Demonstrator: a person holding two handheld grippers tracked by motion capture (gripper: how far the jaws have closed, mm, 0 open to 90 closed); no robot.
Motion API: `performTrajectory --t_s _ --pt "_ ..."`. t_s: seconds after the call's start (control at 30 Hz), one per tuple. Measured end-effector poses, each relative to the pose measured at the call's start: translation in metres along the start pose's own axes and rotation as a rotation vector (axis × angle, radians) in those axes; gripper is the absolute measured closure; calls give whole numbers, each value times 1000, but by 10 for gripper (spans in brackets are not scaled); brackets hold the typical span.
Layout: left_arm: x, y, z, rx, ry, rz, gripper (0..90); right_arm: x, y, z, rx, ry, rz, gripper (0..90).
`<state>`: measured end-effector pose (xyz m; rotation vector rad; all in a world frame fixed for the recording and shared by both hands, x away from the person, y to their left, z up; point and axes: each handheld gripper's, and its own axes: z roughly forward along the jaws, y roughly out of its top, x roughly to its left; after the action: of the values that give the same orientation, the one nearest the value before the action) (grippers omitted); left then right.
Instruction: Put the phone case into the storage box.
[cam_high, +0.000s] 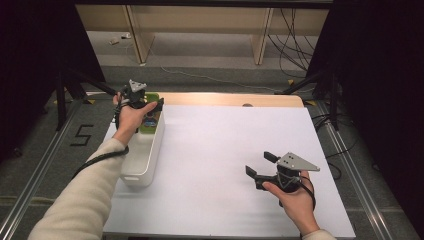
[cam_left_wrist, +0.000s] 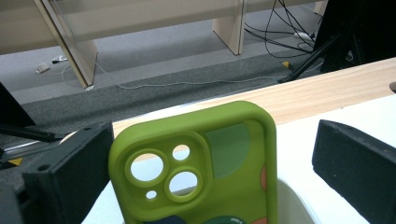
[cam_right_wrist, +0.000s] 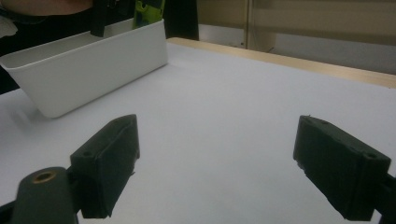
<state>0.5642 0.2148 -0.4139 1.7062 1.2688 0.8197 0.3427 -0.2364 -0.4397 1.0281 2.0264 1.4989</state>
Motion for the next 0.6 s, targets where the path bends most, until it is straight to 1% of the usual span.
performTrajectory --t_s 0.13,0.23,0.4,0.47,0.6 --pt "0 1 -4 -7 -1 0 0 0 0 0 -1 0 1 156" --pt "-1 1 -10 -14 -4 8 0 0 0 0 -1 -2 3 156" --pt "-3 1 -20 -31 -22 16 0 -1 1 -1 -2 -3 2 156" --pt "-3 1 -21 -33 -28 16 0 -1 1 -1 -1 -3 2 156" --pt "-3 1 -22 -36 -25 12 0 0 1 0 -2 0 1 156"
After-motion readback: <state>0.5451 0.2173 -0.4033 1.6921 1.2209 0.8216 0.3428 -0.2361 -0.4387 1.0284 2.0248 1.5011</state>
